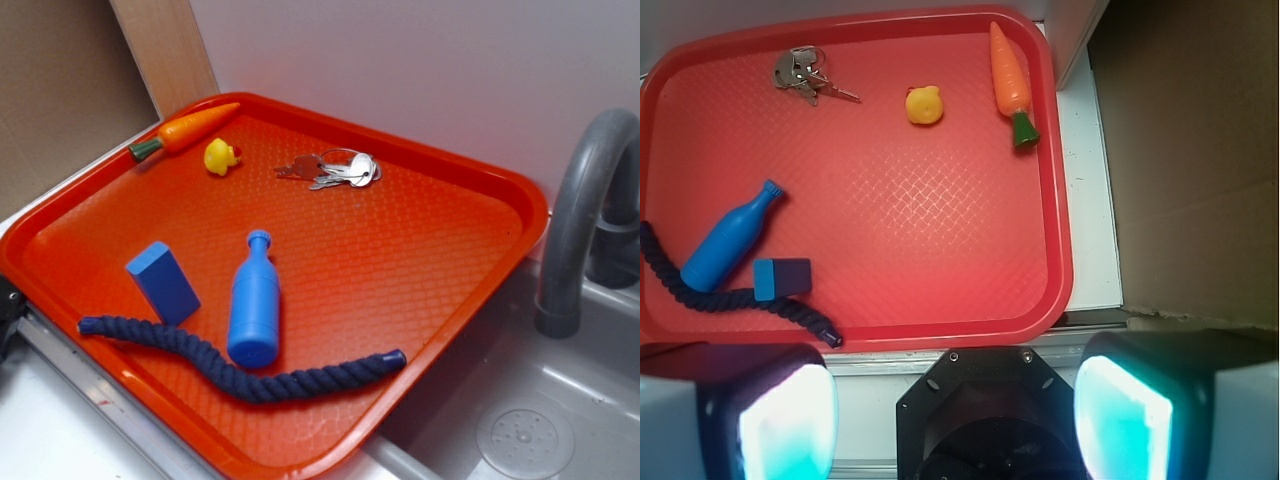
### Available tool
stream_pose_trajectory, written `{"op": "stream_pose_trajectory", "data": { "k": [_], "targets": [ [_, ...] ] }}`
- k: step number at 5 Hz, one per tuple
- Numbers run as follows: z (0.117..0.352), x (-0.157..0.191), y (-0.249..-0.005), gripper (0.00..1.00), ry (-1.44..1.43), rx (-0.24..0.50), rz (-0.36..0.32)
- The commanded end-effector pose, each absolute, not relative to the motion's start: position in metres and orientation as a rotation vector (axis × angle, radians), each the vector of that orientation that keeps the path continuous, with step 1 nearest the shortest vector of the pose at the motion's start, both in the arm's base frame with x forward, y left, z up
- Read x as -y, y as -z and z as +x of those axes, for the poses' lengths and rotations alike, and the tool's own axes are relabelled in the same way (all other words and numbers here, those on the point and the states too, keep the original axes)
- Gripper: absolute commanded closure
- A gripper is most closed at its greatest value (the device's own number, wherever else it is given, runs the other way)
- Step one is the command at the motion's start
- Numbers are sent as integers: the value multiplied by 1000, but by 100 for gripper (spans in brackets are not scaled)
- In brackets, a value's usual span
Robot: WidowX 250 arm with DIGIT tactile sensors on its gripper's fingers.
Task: Grab the yellow duck.
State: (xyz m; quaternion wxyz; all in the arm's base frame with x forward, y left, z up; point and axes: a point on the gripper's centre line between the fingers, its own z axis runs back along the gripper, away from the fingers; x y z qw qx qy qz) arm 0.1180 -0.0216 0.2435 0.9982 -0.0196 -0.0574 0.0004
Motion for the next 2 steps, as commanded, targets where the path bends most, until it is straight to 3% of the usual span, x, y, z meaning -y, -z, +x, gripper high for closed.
{"op": "stream_pose_trajectory", "data": {
  "k": [1, 2],
  "targets": [
    [118, 22, -243, 0, -1, 115, -39],
    [168, 30, -237, 0, -4, 205, -45]
  ]
}}
